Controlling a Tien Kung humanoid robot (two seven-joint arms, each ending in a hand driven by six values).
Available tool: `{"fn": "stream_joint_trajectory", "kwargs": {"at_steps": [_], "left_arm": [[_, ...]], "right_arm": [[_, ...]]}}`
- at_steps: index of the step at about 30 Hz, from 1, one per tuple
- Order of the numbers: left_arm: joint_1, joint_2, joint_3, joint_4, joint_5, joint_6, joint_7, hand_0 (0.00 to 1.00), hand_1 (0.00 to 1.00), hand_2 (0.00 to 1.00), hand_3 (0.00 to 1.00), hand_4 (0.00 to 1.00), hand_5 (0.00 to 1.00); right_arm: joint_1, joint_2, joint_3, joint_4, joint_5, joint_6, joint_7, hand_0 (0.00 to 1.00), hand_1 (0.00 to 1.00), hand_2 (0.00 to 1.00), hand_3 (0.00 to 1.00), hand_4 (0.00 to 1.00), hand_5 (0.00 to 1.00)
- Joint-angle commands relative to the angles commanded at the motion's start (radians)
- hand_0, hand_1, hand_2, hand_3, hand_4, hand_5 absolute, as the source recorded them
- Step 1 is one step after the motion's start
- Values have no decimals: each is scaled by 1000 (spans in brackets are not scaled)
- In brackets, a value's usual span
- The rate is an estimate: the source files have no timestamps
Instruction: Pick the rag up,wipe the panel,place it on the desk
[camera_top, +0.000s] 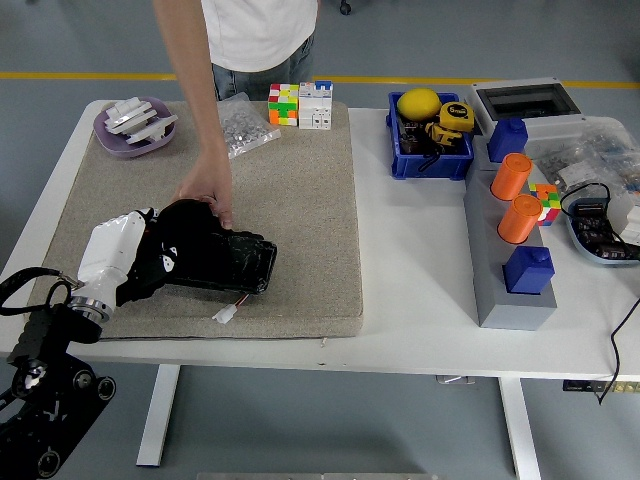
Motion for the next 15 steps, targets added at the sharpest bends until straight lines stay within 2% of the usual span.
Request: {"fn": "stream_joint_trajectory", "kwargs": {"at_steps": [8, 15], "left_arm": [[-20, 15, 101, -43, 5, -4, 12, 260, 257, 499, 462, 159, 2], [-33, 12, 172, -57, 2, -6, 19, 260, 257, 498, 462, 159, 2]], "right_arm": [[0, 1, 3, 0, -2, 3, 1, 528, 571, 658, 566, 973, 422], [1, 1, 10, 0, -10, 6, 3, 529, 571, 658, 565, 973, 424]]}}
